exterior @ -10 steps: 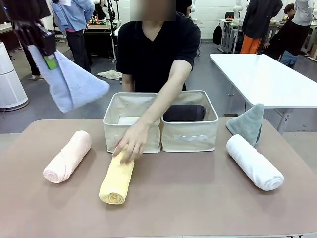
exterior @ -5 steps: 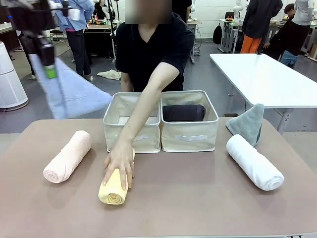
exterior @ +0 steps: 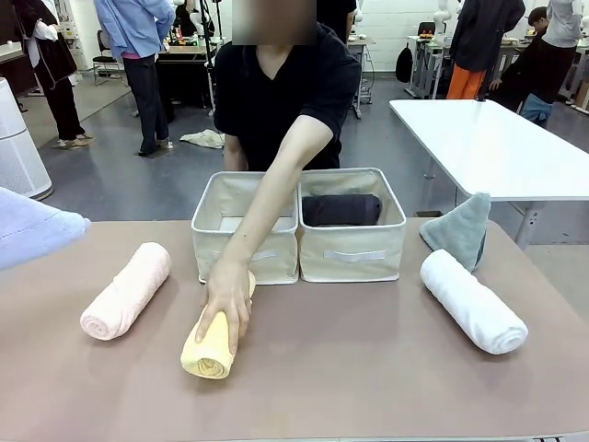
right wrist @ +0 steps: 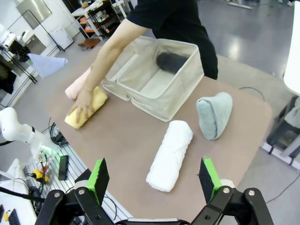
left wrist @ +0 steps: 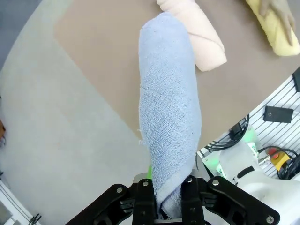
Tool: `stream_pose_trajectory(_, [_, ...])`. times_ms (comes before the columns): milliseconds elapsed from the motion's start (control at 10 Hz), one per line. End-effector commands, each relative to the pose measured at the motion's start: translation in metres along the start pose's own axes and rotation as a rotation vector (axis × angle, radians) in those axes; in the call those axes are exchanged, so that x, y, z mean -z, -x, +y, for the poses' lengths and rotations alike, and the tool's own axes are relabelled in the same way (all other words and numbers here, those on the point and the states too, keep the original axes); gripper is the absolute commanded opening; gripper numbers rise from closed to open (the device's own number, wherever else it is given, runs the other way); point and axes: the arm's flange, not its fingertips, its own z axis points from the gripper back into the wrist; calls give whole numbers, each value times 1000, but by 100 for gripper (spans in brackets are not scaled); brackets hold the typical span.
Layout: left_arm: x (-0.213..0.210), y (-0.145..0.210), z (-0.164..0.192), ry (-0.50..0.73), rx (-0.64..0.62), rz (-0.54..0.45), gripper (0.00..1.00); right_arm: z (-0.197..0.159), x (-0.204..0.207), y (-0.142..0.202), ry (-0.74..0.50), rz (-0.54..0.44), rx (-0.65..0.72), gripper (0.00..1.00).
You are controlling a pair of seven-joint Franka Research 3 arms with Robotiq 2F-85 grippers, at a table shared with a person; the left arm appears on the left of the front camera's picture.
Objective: Sort the towels based on their folding style.
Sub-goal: Pick up one triangle-folded towel and place it in the left Fabric basket.
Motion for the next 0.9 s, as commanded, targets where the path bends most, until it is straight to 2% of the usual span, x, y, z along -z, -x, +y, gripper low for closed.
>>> stream_pose_trajectory(0, [-3,-16,-10,-45,-14,-32,17,0,1,0,-6,0,-2,100])
stream_pose_trajectory(800, [-5,-23,-20,-92,-76,-47,17,0,1,0,-6,0,-2,100])
